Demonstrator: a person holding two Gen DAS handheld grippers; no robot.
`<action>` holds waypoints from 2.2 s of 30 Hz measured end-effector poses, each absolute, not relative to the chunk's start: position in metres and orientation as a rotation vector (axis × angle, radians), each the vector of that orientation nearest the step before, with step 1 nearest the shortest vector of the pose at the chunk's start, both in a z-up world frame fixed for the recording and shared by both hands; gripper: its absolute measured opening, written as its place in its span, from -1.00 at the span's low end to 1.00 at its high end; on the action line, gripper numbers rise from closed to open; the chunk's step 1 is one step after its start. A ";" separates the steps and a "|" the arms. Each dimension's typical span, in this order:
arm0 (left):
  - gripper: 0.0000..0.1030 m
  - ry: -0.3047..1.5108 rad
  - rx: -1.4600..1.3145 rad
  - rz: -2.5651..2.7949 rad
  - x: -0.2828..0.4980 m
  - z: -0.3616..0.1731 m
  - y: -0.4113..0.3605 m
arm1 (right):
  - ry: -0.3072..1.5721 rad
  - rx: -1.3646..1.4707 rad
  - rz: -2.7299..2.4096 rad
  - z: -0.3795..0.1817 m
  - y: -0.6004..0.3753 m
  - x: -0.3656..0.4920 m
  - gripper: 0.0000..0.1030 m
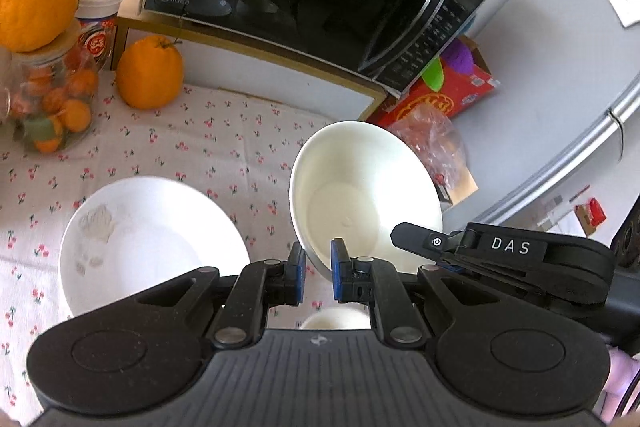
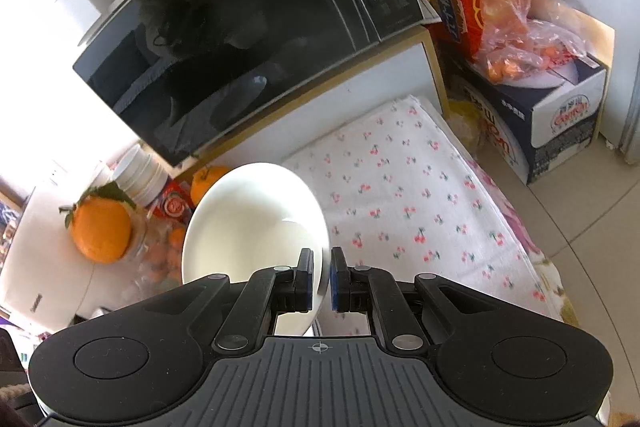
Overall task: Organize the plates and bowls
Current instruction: 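Carry the cream bowl with both tools over the white bowl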
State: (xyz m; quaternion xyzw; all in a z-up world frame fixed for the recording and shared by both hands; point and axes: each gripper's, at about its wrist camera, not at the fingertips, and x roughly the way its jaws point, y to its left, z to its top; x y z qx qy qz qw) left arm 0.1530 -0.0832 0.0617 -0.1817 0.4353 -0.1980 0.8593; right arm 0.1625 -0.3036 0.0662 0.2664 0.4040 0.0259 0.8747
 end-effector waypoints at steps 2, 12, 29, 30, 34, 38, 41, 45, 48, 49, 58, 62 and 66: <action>-0.77 0.919 -0.377 -0.420 0.145 0.058 -0.083 | 0.850 0.561 0.041 0.065 -0.303 0.152 -0.83; -0.77 0.927 -0.381 -0.450 0.116 0.047 -0.078 | 0.842 0.574 0.028 0.048 -0.299 0.107 -0.83; -0.76 0.950 -0.274 -0.459 0.095 0.017 -0.107 | 0.863 0.578 -0.045 0.006 -0.314 0.070 -0.82; -0.75 0.951 -0.262 -0.454 0.094 0.016 -0.111 | 0.863 0.576 -0.047 0.005 -0.314 0.069 -0.82; -0.69 0.959 -0.235 -0.455 0.092 0.011 -0.119 | 0.859 0.569 -0.060 0.005 -0.318 0.064 -0.82; -0.67 0.962 -0.207 -0.457 0.090 0.008 -0.126 | 0.867 0.564 -0.081 0.002 -0.323 0.063 -0.81; -0.66 0.968 -0.192 -0.454 0.089 0.006 -0.129 | 0.882 0.561 -0.091 -0.001 -0.326 0.063 -0.81; -0.64 0.979 -0.169 -0.442 0.092 0.002 -0.135 | 0.905 0.535 -0.101 -0.004 -0.324 0.065 -0.81; -0.62 0.988 -0.154 -0.433 0.092 -0.001 -0.137 | 0.922 0.515 -0.098 -0.006 -0.322 0.068 -0.76; -0.62 0.991 -0.151 -0.431 0.092 -0.002 -0.138 | 0.930 0.507 -0.098 -0.007 -0.321 0.069 -0.76; -0.62 0.990 -0.093 -0.400 0.092 -0.012 -0.143 | 0.960 0.378 -0.137 -0.013 -0.312 0.081 -0.76; -0.61 0.962 -0.049 -0.394 0.092 -0.013 -0.148 | 0.970 0.340 -0.134 -0.016 -0.311 0.084 -0.75; -0.59 0.970 -0.042 -0.394 0.094 -0.017 -0.148 | 0.975 0.351 -0.128 -0.018 -0.314 0.086 -0.76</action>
